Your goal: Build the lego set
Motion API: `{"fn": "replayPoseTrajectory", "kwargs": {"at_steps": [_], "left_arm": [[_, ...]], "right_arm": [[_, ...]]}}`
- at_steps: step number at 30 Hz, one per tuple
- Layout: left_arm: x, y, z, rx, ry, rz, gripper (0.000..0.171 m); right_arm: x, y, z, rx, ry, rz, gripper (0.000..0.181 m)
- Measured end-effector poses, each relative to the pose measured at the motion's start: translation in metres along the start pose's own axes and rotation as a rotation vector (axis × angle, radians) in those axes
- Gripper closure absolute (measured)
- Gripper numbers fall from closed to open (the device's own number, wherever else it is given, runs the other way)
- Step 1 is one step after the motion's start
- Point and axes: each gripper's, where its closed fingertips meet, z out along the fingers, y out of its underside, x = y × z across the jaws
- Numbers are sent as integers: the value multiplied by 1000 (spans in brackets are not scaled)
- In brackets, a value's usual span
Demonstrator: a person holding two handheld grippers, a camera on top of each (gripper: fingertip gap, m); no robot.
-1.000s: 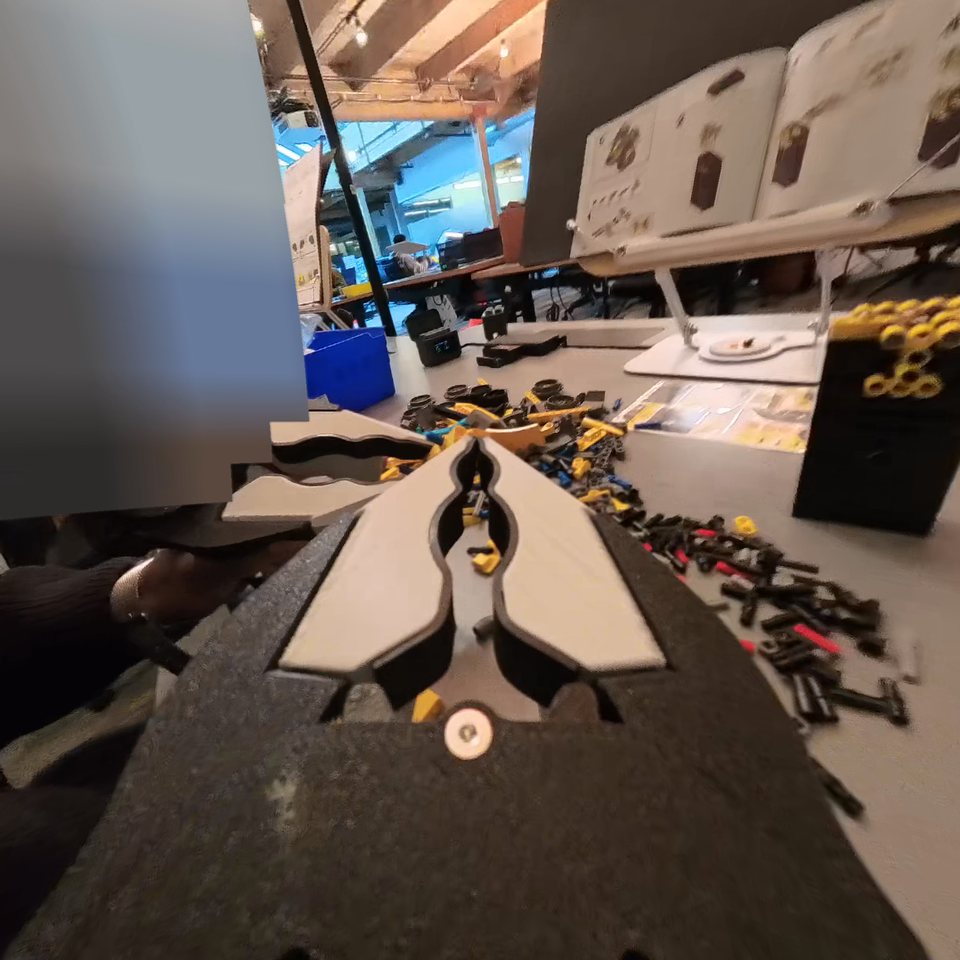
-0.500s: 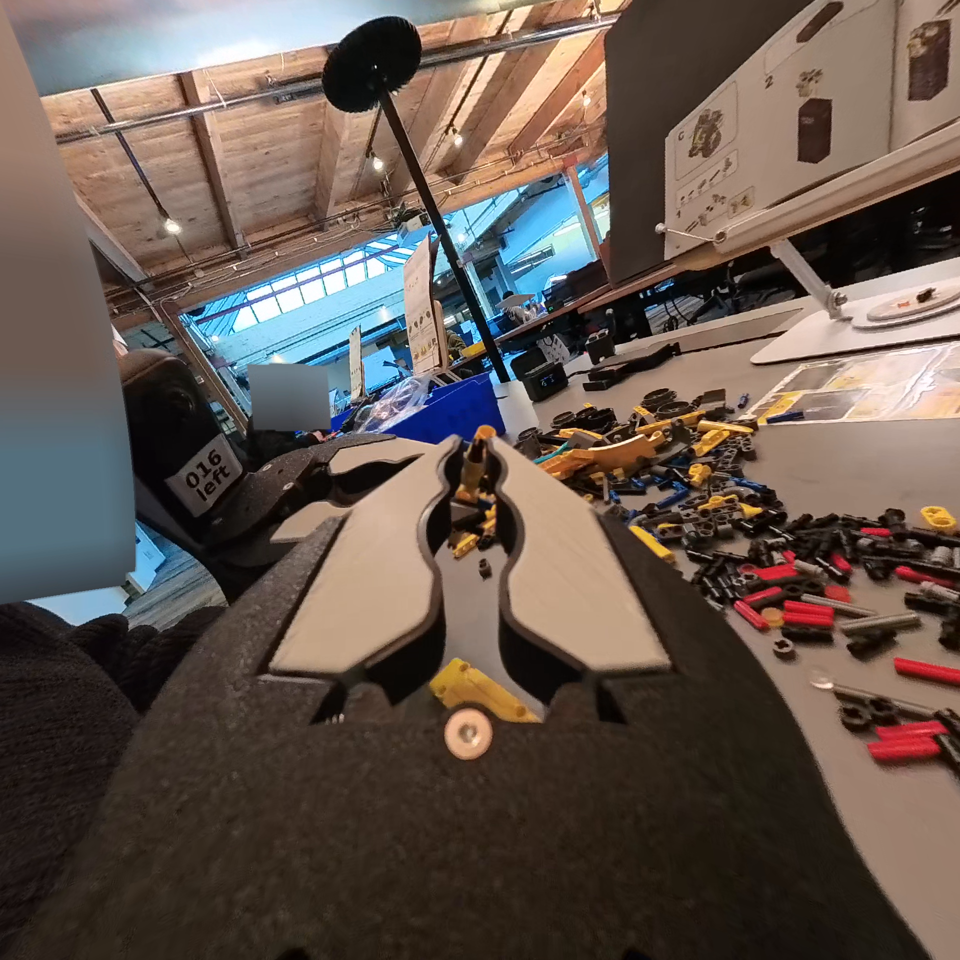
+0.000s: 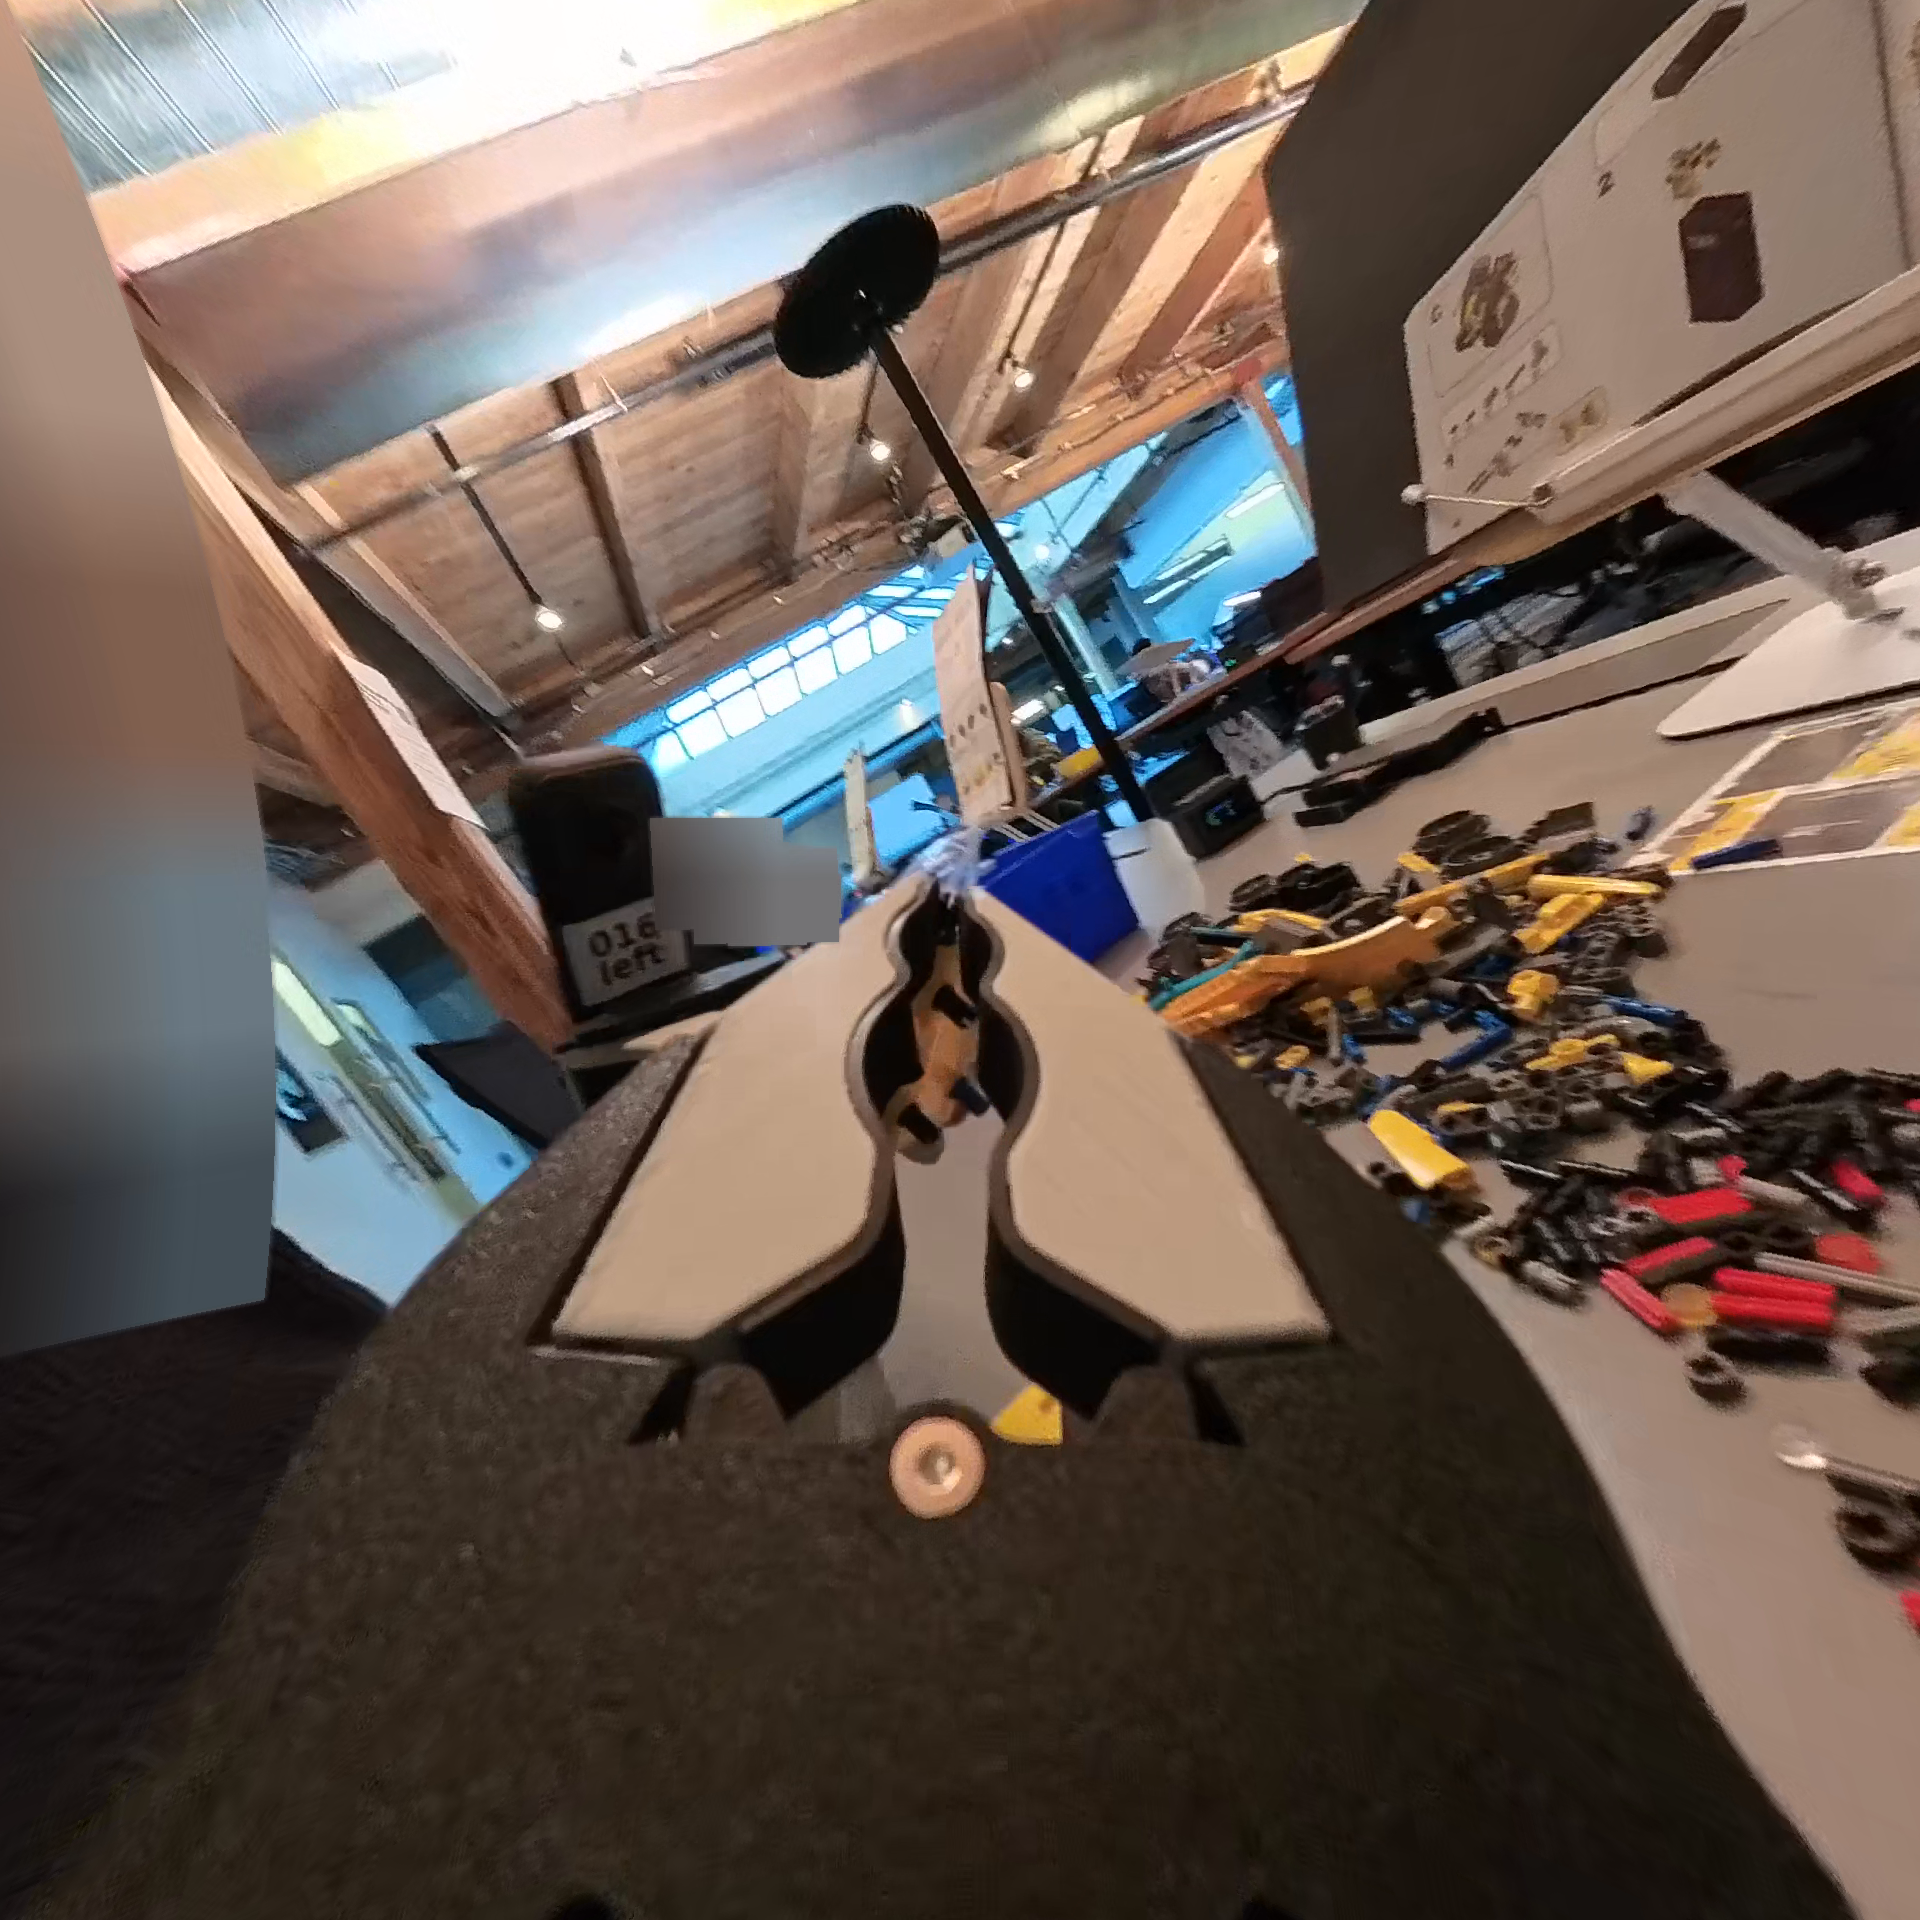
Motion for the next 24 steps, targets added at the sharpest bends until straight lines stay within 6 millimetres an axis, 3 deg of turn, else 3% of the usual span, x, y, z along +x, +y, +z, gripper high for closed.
{"fn": "replayPoseTrajectory", "kwargs": {"at_steps": [3, 5, 6, 8, 10, 12, 17, 19, 22, 24], "left_arm": [[10, 6, -2, -71, 154, -165, 147], [14, 40, -4, -195, 210, -239, 147], [8, 40, -6, -140, 207, -296, 147], [-7, 34, -9, -107, 188, -344, 147], [-34, 28, -13, -116, 49, -231, 147], [-63, 30, -19, -187, -127, -100, 147], [-125, 65, -35, -435, -405, 28, 146], [-138, 75, -39, -483, -444, 39, 146], [-136, 78, -36, -488, -413, 32, 142], [-132, 72, -32, -460, -403, 40, 120]], "right_arm": [[-2, -13, -3, 62, -44, 76, 181], [14, -75, -39, 303, -78, 237, 178], [25, -97, -59, 335, -17, 173, 179], [32, -102, -72, 225, 117, -29, 178], [26, -92, -67, 161, 134, -76, 178], [31, -69, -55, 57, 165, -105, 180], [54, 4, -33, -244, 198, -41, 178], [60, 24, -31, -329, 224, -55, 178], [57, 32, -28, -330, 187, -1, 177], [60, 25, -30, -279, 177, 62, 178]]}}
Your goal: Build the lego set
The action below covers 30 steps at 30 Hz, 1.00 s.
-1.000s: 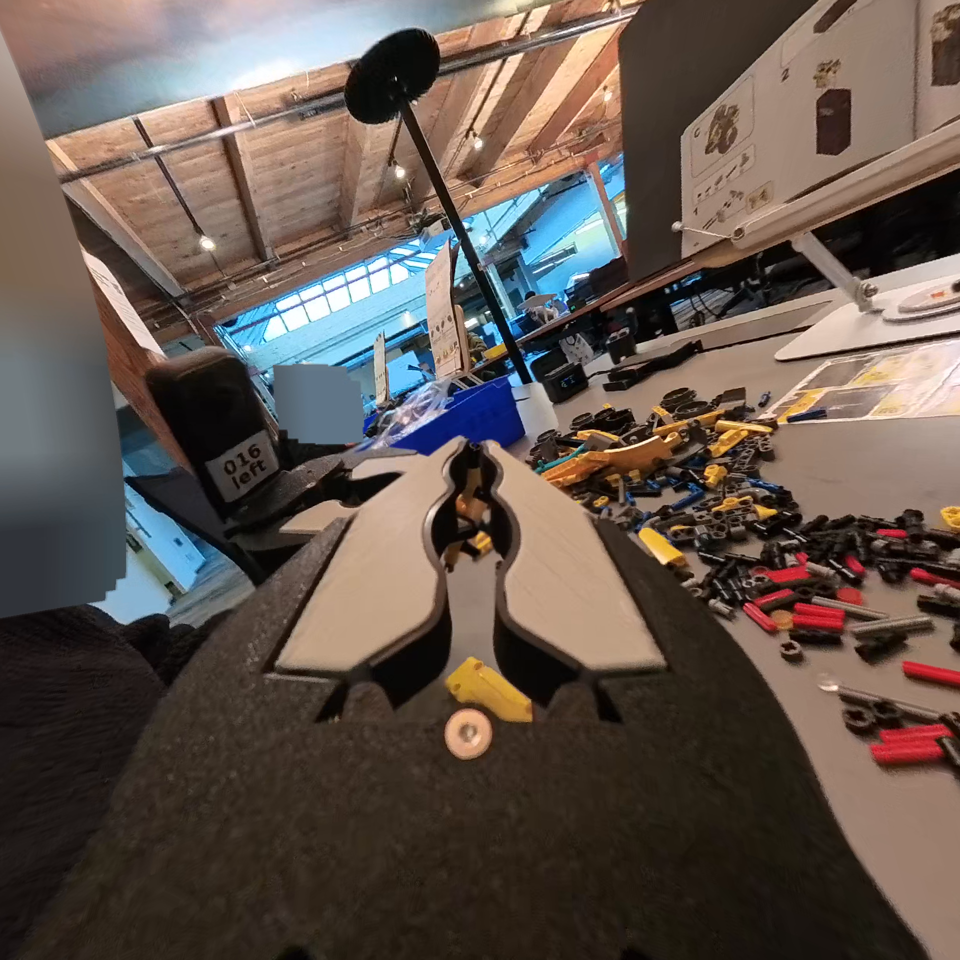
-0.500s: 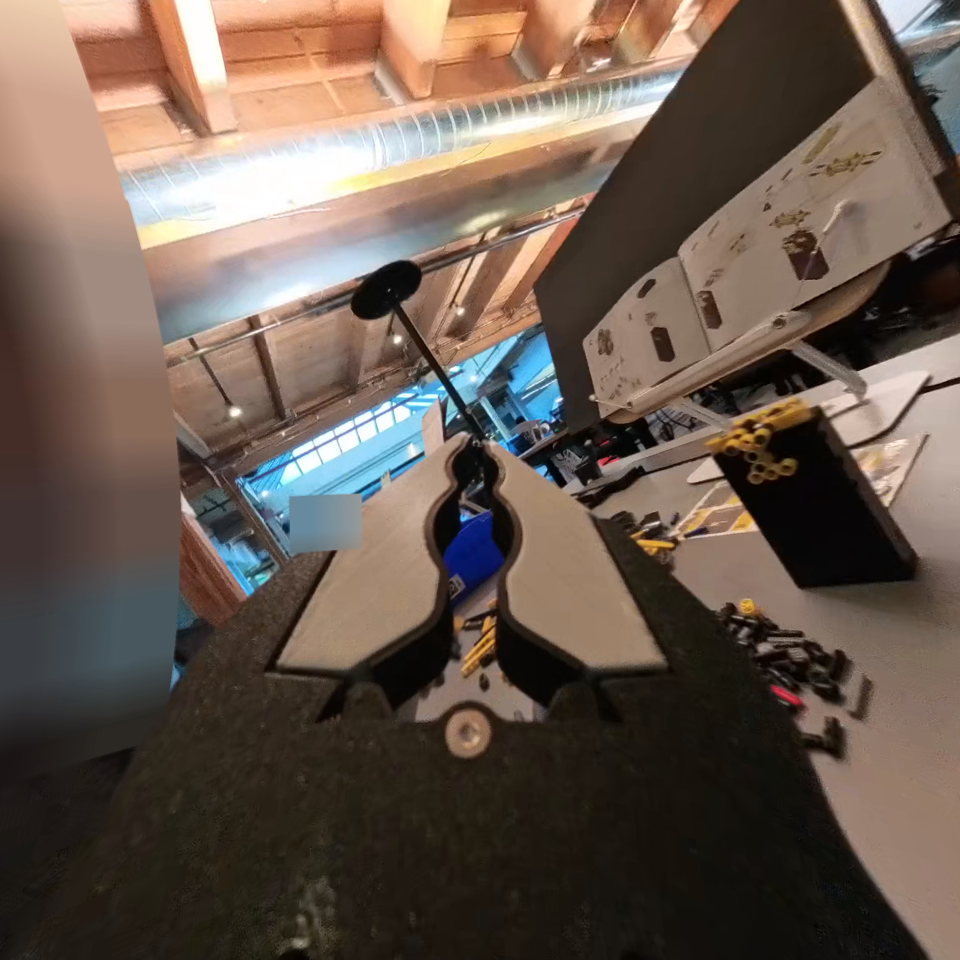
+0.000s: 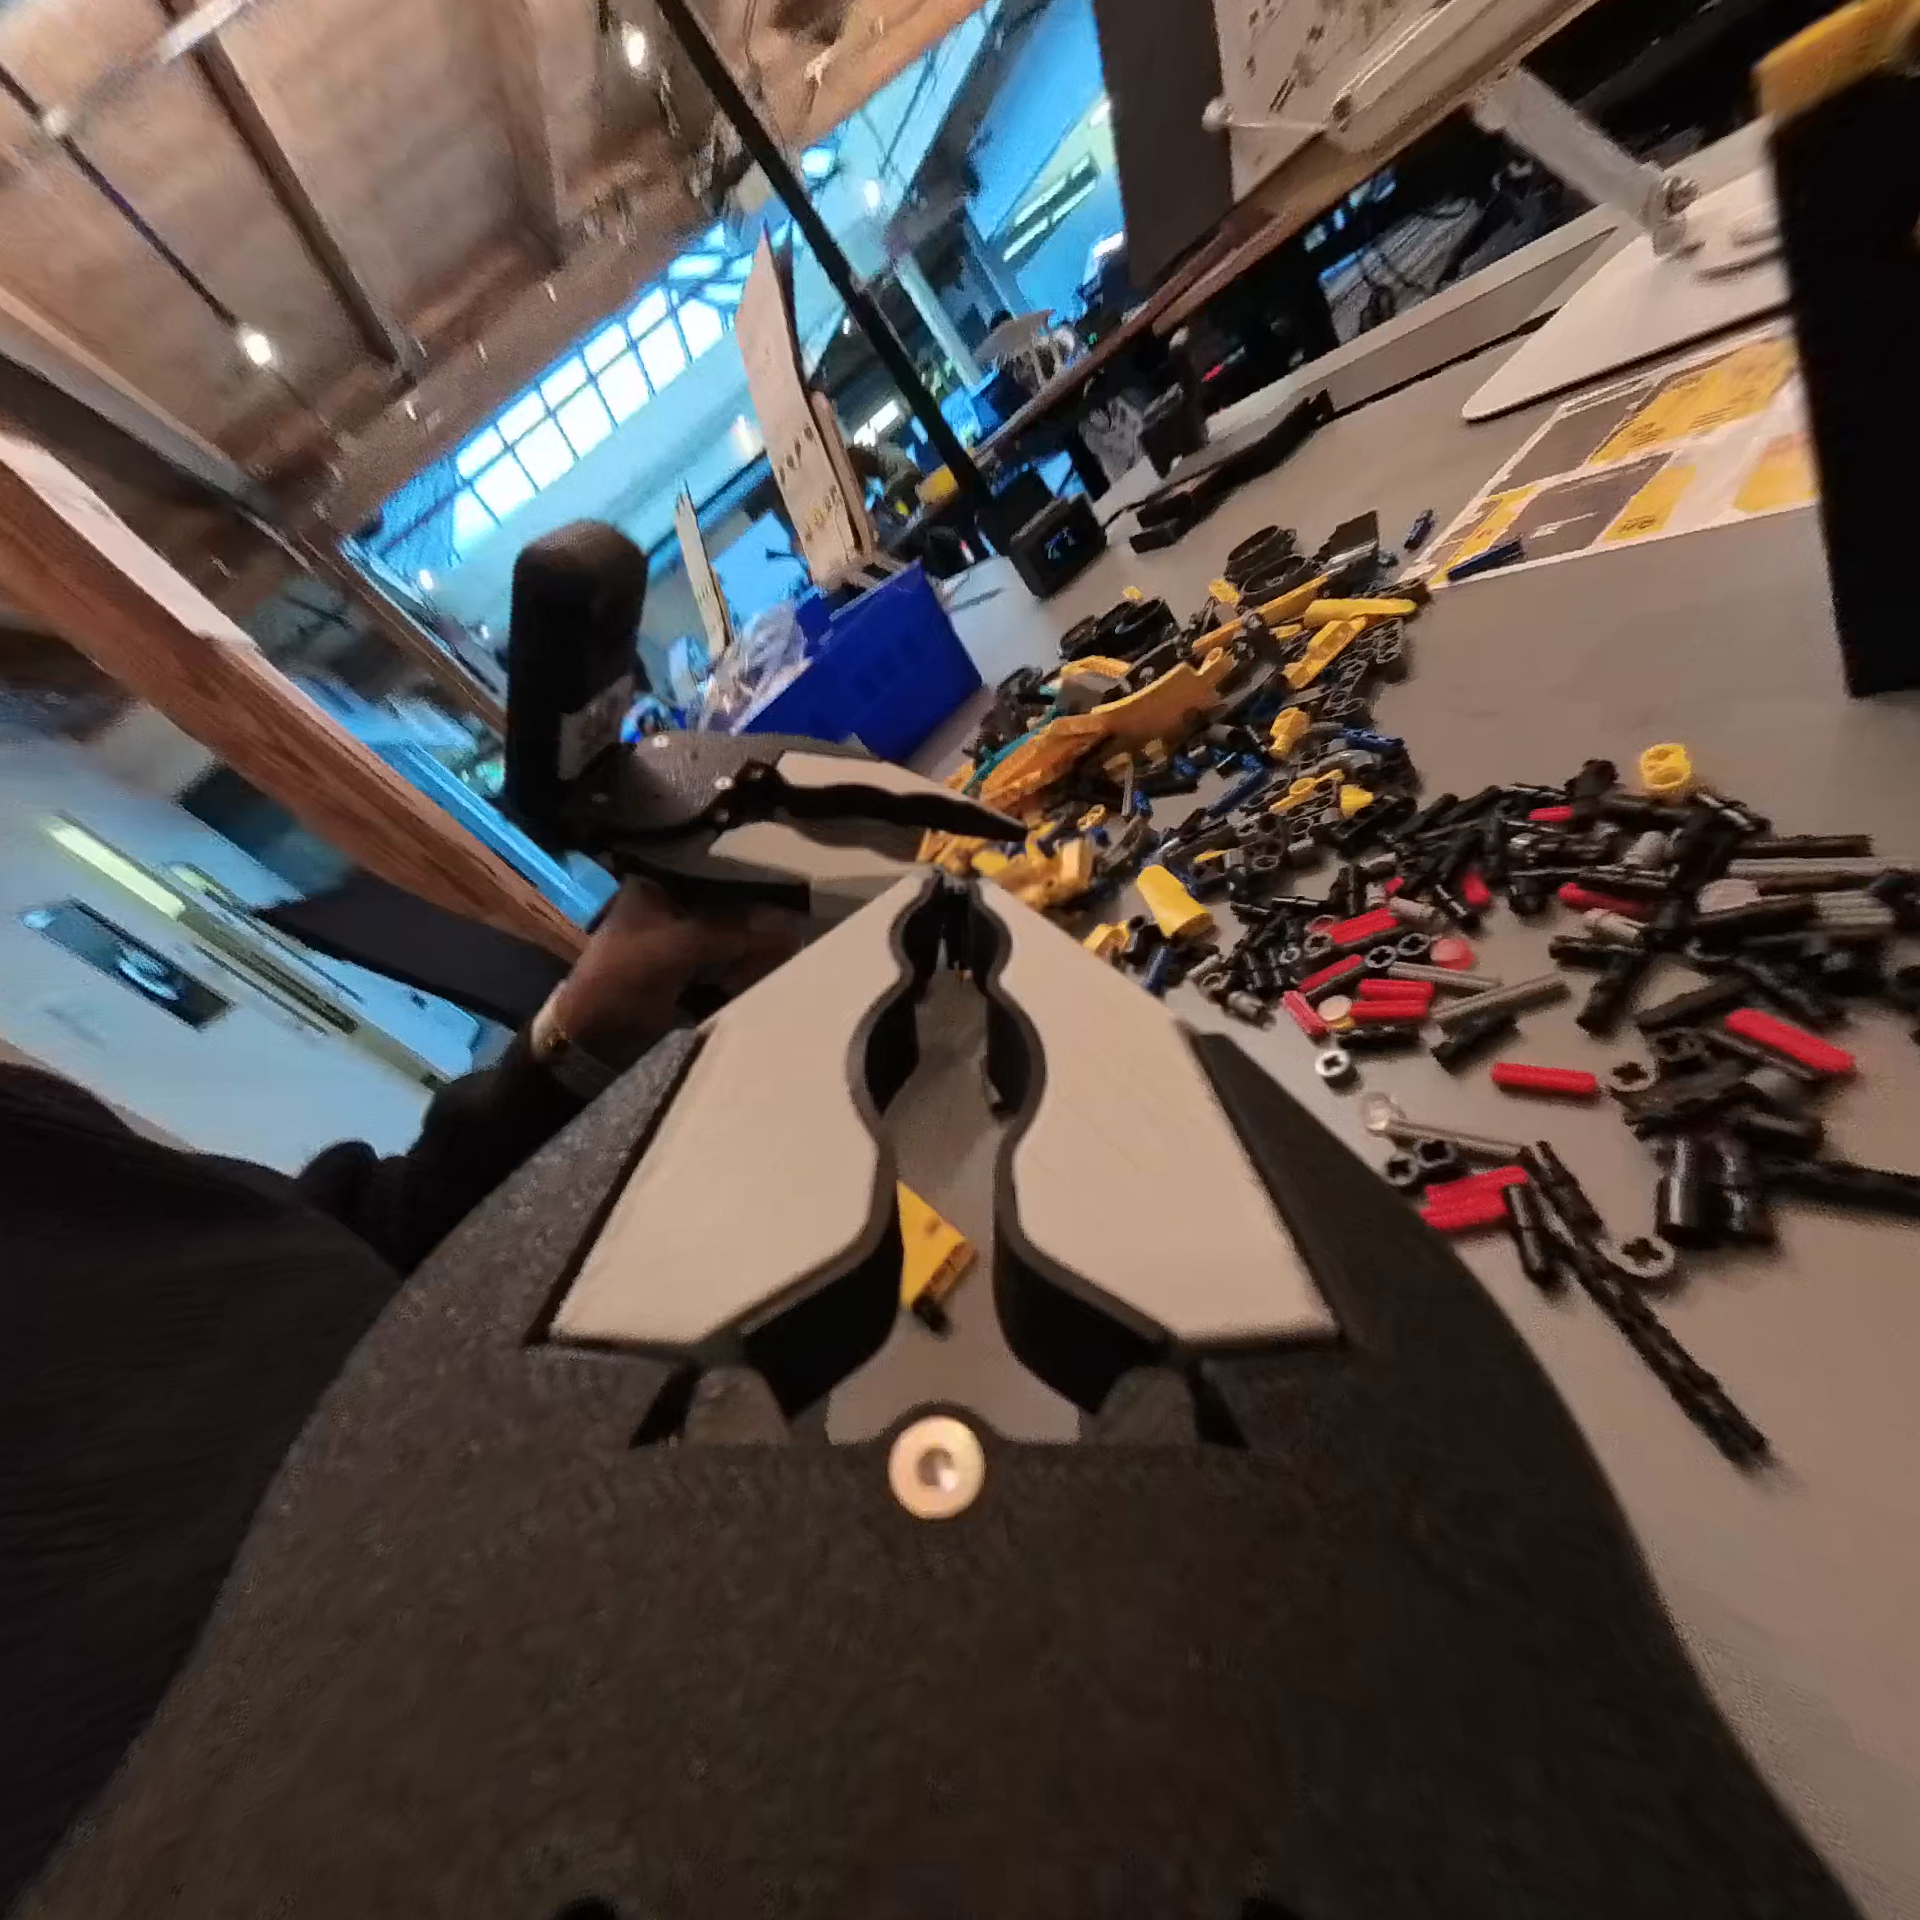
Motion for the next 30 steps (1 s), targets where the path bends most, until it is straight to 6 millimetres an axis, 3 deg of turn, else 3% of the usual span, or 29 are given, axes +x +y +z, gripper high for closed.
{"fn": "replayPoseTrajectory", "kwargs": {"at_steps": [4, 9, 11, 14, 17, 19, 26, 30], "left_arm": [[18, -26, -14, 132, 4, 42, 116], [103, -53, -30, 301, 279, 73, 116], [123, -55, -30, 327, 324, 77, 116], [128, -57, -28, 358, 308, 68, 120], [127, -61, -33, 389, 303, 56, 154], [124, -64, -40, 419, 288, 64, 166], [122, -58, -45, 399, 303, 96, 168], [127, -54, -51, 371, 459, -2, 168]], "right_arm": [[0, -4, -3, 30, -8, 15, 177], [-22, -6, 4, 92, -155, 155, 178], [-33, -6, 7, 120, -245, 246, 178], [-46, -1, 12, 116, -318, 295, 177], [-54, 5, 17, 97, -333, 290, 178], [-55, 5, 17, 99, -331, 287, 177], [-56, 10, 17, 58, -329, 285, 177], [-42, -7, 3, 106, -254, 182, 147]]}}
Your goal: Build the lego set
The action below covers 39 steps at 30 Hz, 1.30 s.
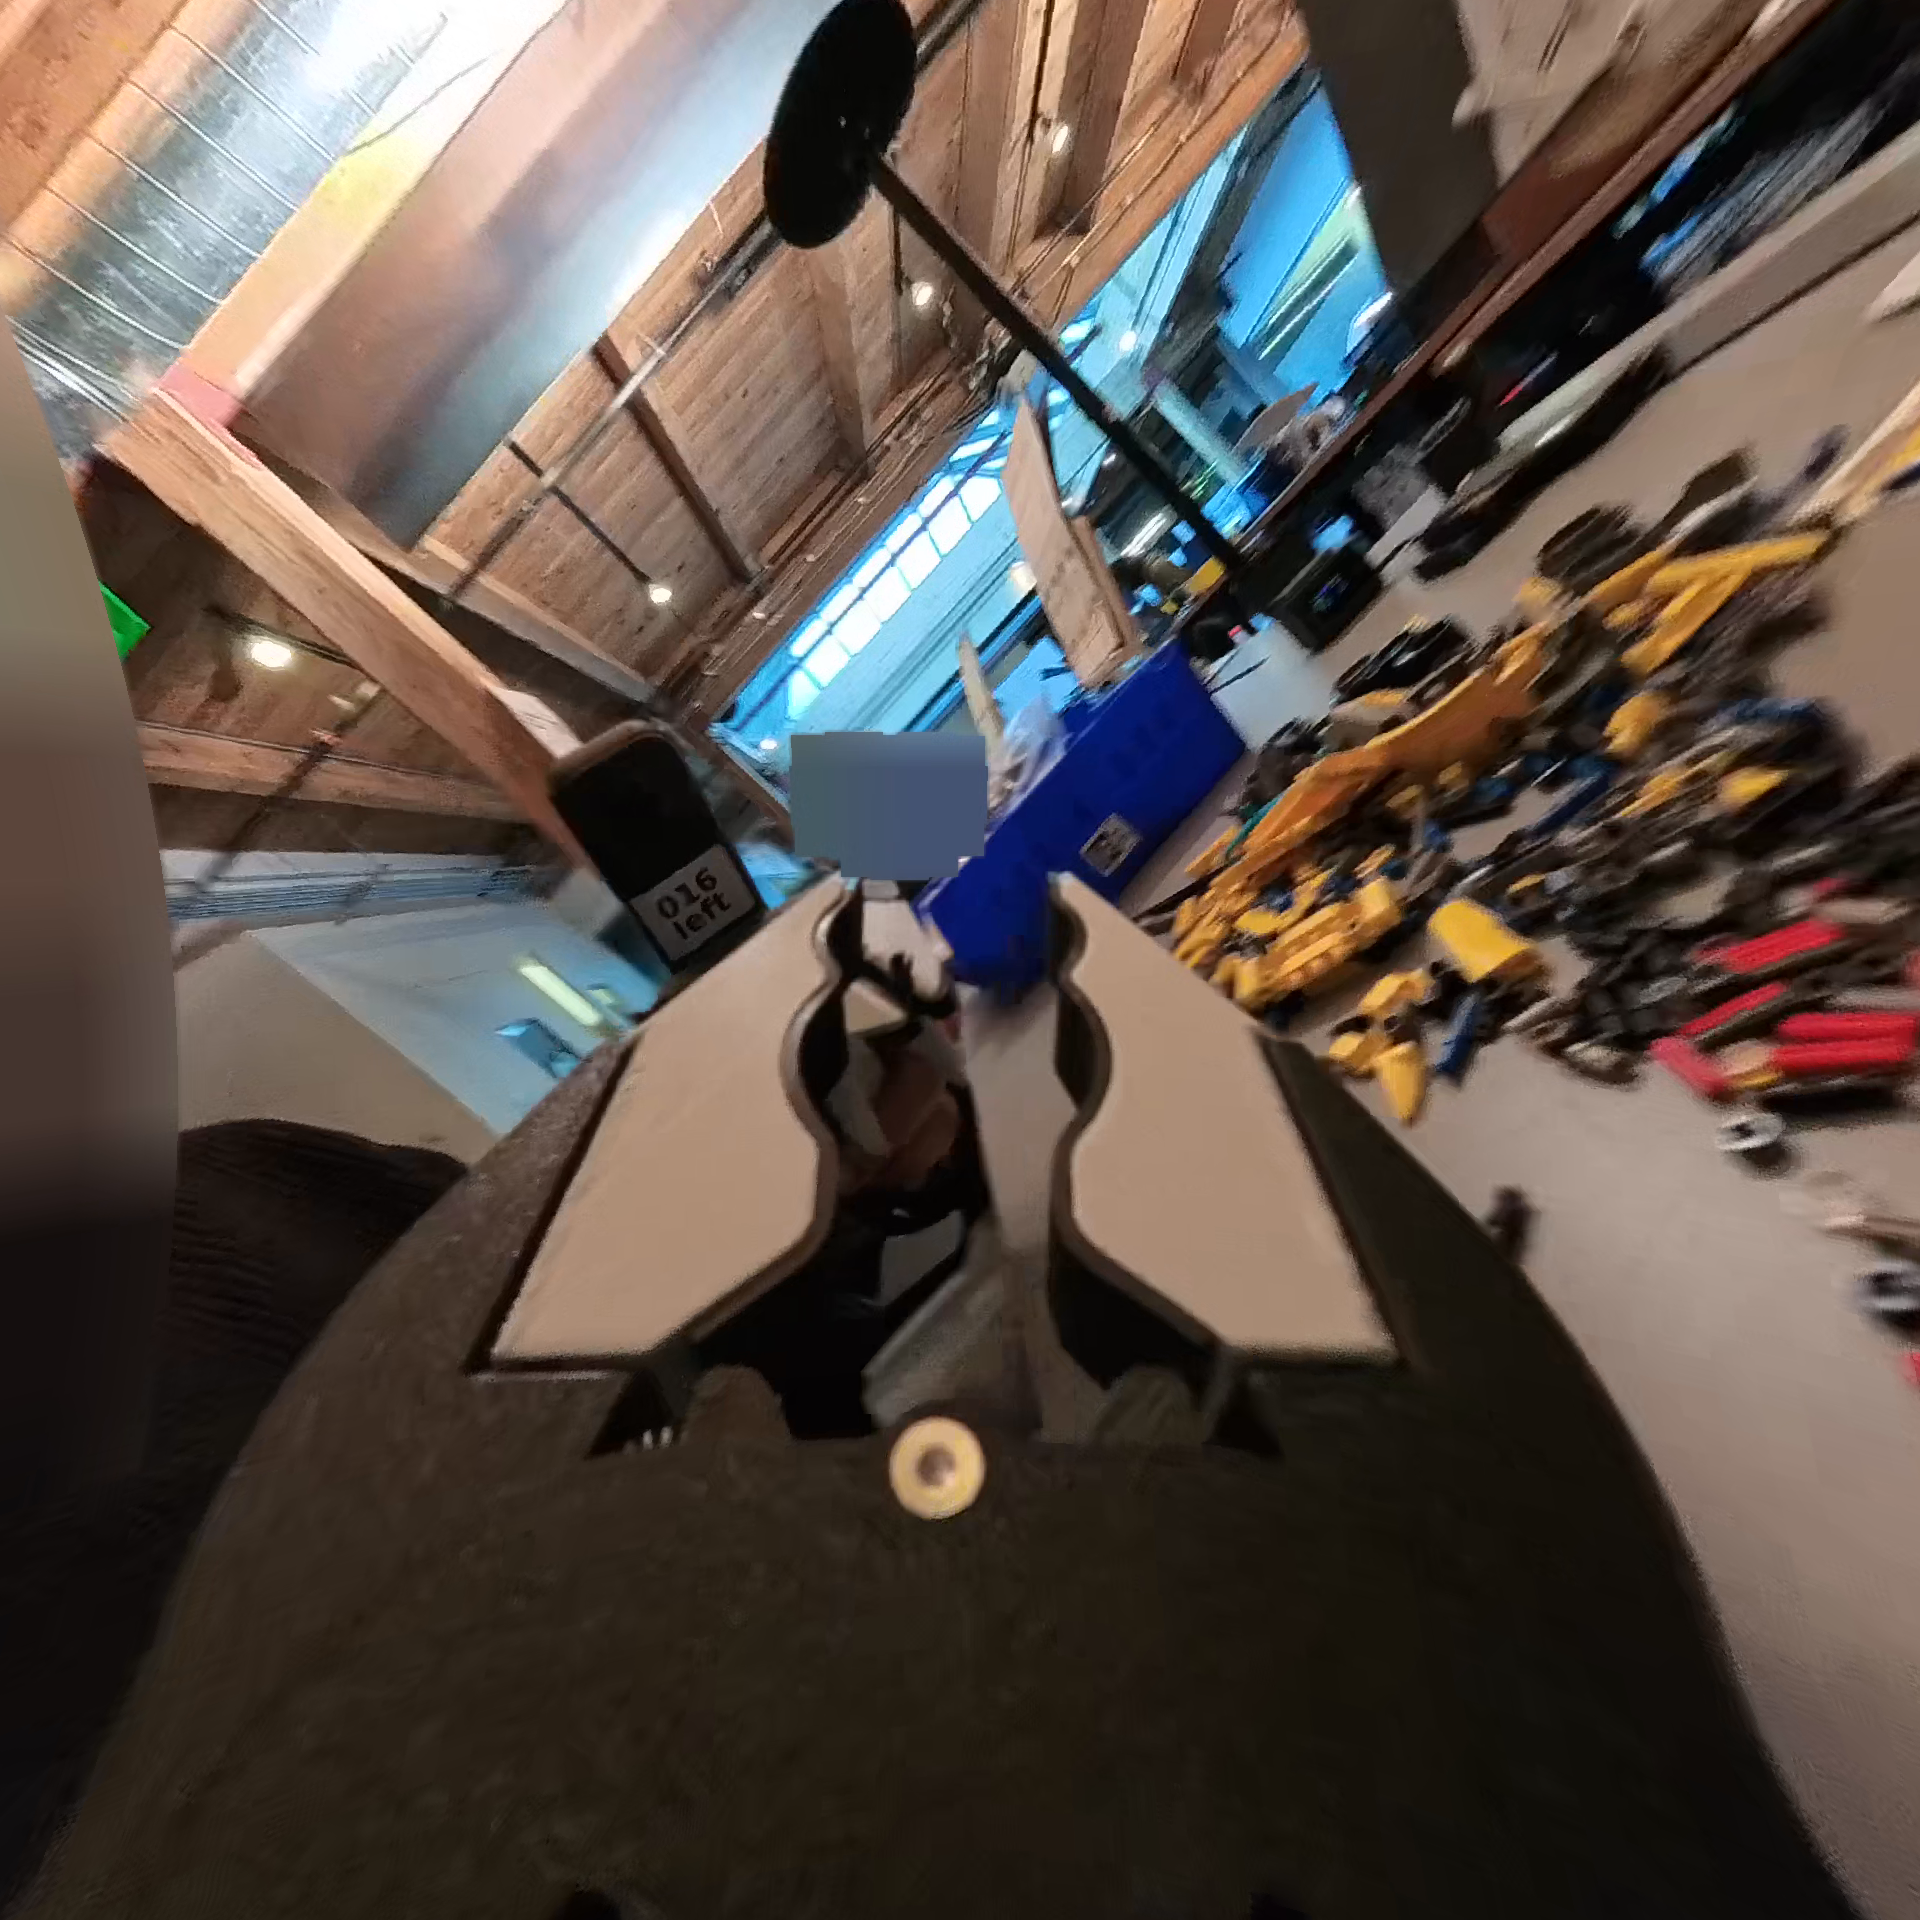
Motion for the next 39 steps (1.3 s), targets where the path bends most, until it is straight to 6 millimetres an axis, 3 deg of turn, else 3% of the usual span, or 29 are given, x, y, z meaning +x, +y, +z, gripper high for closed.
{"fn": "replayPoseTrajectory", "kwargs": {"at_steps": [4, 8, 10, 12, 18, 25, 28, 32, 33, 35, 39], "left_arm": [[3, 9, -11, -76, 167, -122, 168], [20, 37, -23, -302, 384, -217, 169], [30, 42, -25, -351, 465, -277, 169], [35, 47, -25, -383, 508, -298, 169], [41, 60, -24, -452, 520, -271, 168], [49, 66, -22, -512, 562, -257, 168], [51, 70, -21, -535, 570, -242, 168], [48, 68, -17, -517, 544, -243, 167], [42, 68, -14, -501, 501, -230, 161], [25, 64, -7, -446, 367, -145, 121], [4, 69, -5, -422, 141, 48, 116]], "right_arm": [[0, 1, -17, -166, 108, -403, 145], [-6, 37, -24, -506, 132, -914, 146], [-14, 53, -21, -591, 70, -1134, 157], [-23, 65, -17, -614, -14, -1243, 166], [-31, 87, -17, -673, -178, -1140, 164], [-26, 106, -18, -751, -223, -1159, 165], [-25, 109, -19, -759, -241, -1156, 176], [-22, 107, -21, -769, -233, -1124, 177], [-19, 106, -22, -775, -215, -1118, 177], [-10, 100, -27, -789, -151, -1111, 177], [23, 83, -43, -815, 49, -1057, 176]]}}
